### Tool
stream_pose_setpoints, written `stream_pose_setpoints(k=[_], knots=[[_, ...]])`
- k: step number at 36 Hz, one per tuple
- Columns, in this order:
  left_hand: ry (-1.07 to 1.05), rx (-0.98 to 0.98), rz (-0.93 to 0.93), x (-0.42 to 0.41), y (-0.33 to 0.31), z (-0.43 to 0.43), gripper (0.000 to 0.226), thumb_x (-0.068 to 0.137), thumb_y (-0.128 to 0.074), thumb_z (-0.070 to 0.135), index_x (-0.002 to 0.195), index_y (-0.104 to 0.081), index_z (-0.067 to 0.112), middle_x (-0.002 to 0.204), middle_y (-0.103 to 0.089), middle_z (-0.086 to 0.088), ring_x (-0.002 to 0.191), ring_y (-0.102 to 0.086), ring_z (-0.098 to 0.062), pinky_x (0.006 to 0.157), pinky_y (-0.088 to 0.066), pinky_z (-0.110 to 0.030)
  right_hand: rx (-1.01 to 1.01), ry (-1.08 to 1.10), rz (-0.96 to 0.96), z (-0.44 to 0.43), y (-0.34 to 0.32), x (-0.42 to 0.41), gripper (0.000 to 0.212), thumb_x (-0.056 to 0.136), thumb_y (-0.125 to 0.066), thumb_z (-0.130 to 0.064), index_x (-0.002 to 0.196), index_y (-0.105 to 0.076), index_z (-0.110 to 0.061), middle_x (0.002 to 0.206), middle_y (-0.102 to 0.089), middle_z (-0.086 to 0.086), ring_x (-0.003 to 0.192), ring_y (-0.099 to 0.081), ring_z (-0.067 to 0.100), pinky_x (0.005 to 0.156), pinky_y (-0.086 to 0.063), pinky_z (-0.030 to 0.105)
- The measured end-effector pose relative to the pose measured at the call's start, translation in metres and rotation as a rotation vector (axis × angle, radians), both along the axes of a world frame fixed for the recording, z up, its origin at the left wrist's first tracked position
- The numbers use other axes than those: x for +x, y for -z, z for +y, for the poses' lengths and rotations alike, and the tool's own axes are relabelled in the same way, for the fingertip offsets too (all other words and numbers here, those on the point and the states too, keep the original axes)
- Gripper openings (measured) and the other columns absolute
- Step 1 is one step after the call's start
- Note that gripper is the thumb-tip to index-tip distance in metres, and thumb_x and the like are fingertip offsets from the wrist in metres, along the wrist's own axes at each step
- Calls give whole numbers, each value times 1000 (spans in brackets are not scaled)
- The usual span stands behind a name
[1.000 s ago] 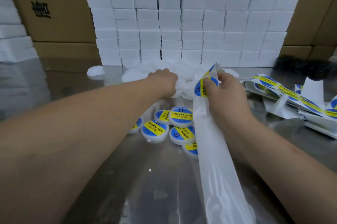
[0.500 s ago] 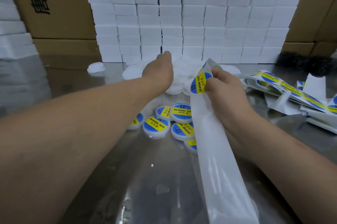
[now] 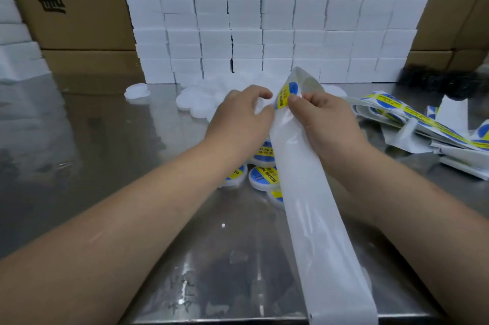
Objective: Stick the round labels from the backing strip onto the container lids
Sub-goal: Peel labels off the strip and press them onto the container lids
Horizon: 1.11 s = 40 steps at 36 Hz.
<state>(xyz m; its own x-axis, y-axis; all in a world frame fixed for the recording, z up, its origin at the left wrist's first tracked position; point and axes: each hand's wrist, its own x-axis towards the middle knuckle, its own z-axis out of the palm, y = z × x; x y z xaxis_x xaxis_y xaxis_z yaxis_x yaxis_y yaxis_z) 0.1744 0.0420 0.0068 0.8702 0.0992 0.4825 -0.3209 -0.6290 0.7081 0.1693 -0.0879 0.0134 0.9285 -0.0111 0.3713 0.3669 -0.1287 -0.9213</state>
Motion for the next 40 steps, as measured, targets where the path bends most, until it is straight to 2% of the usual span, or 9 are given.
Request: stream_pose_setpoints(k=[6, 11, 17, 22, 27, 30, 33, 36, 40], knots=[[15, 58, -48, -2, 9, 2, 30, 90, -48, 29, 118, -57, 37, 105, -44, 9, 105, -45, -10, 81, -29, -18, -26, -47, -24, 5, 2, -1, 21, 89, -57, -21, 82, -66, -3, 73, -57, 9, 68, -49, 17, 65, -38, 30], [10, 102, -121, -3, 7, 10, 27, 89, -50, 31, 115, -59, 35, 99, -44, 9, 103, -44, -10, 79, -28, -18, -70, -125, -1, 6, 3, -2, 22, 62, -52, -19, 74, -69, -14, 71, -64, 4, 66, -56, 16, 64, -43, 30], [15, 69, -151, -5, 12, 12, 23, 83, -56, 42, 103, -64, 35, 85, -43, 18, 94, -44, -5, 71, -28, -6, -94, -218, -26, 4, 5, -5, 22, 84, -56, -4, 78, -71, -20, 65, -68, -7, 60, -62, 7, 54, -47, 18], [31, 82, -160, -5, 13, 12, 43, 70, -49, 58, 102, -65, 34, 85, -44, 19, 95, -47, -6, 76, -31, -13, -128, -191, -53, 5, 7, -4, 26, 86, -55, -6, 73, -69, -24, 61, -65, -11, 60, -57, 3, 53, -43, 14], [43, 52, -163, -6, 14, 13, 25, 74, -59, 50, 94, -64, 34, 85, -46, 17, 96, -47, -6, 76, -29, -4, -154, -201, -96, 5, 8, -4, 30, 90, -54, -7, 69, -66, -26, 62, -61, -12, 60, -52, 2, 57, -40, 15], [51, 34, -153, -7, 13, 15, 3, 82, -62, 39, 84, -59, 38, 86, -47, 16, 93, -45, -3, 74, -28, 2, -176, -203, -105, 6, 9, -3, 34, 92, -51, -7, 66, -62, -28, 51, -56, -19, 49, -47, -5, 48, -34, 8], [7, -84, -138, -6, 10, 17, 18, 86, -56, 36, 71, -52, 45, 89, -52, 13, 82, -44, 1, 70, -31, -2, -196, -145, -92, 4, 10, -1, 36, 91, -50, -7, 63, -61, -27, 51, -55, -18, 50, -45, -3, 51, -36, 13], [-42, -119, -155, -5, 8, 23, 7, 85, -56, 38, 78, -56, 41, 95, -54, 10, 83, -44, -2, 71, -33, -14, -200, -116, -85, 3, 9, 0, 32, 90, -50, -9, 66, -64, -25, 56, -58, -16, 54, -48, -1, 52, -39, 15], [20, -13, -177, -8, 12, 21, 8, 80, -63, 39, 87, -60, 37, 86, -47, 17, 89, -44, -1, 73, -29, 1, -225, -122, -103, 5, 8, -3, 30, 90, -51, -9, 70, -64, -27, 56, -58, -17, 51, -47, -4, 50, -36, 10]])
